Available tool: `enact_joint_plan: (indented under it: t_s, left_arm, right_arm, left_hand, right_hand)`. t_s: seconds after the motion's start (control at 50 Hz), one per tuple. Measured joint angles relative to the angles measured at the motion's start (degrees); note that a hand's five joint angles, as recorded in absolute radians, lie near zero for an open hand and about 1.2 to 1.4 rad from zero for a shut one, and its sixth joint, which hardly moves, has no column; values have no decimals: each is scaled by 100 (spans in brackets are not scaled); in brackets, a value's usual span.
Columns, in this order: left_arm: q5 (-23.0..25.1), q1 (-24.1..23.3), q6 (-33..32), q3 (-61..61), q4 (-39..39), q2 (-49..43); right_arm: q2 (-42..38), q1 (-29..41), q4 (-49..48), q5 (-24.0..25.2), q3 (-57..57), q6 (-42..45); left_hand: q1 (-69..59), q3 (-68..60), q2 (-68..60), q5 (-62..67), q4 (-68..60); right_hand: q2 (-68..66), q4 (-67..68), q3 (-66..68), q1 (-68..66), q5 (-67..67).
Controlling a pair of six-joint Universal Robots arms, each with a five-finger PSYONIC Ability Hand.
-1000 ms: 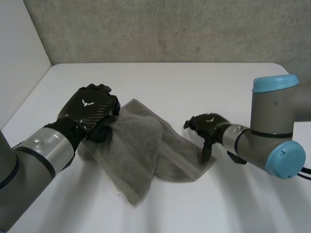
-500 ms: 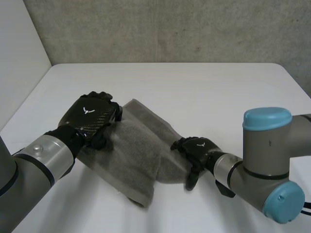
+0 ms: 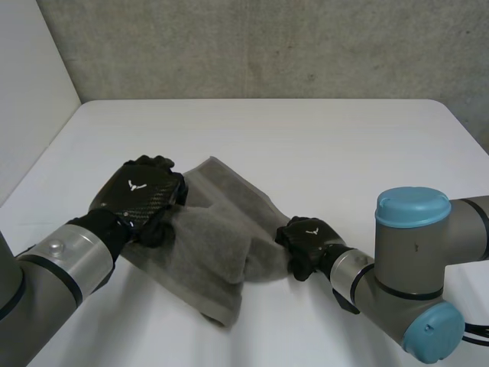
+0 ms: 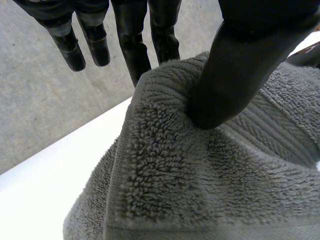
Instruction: Fold the towel.
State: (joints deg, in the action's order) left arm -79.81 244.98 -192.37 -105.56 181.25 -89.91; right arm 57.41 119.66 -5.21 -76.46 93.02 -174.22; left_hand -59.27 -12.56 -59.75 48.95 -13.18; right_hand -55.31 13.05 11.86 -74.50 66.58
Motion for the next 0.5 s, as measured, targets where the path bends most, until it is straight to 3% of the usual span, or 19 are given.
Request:
enact_joint_plan:
  t_s: [0.1, 0.3, 0.5]
  left_arm:
    - [3, 101, 4, 20, -5, 204]
    - [40, 566, -25, 62, 1, 456]
    - [61, 842, -67, -66, -14, 243]
  right_arm:
    - [284, -43, -49, 33, -5, -12]
    - [1392, -448, 22, 146, -75, 160]
    - [2344, -1470, 657, 848, -179, 1113]
  left_hand:
    - [-53, 0, -51, 71, 0]
    - [-52, 0, -37, 71, 0]
    - [-48, 0, -35, 69, 0]
  right_hand:
    - [-1807, 0, 0, -76, 32]
    - [-1807, 0, 0, -99, 33]
    - [-1807, 0, 0, -103, 34]
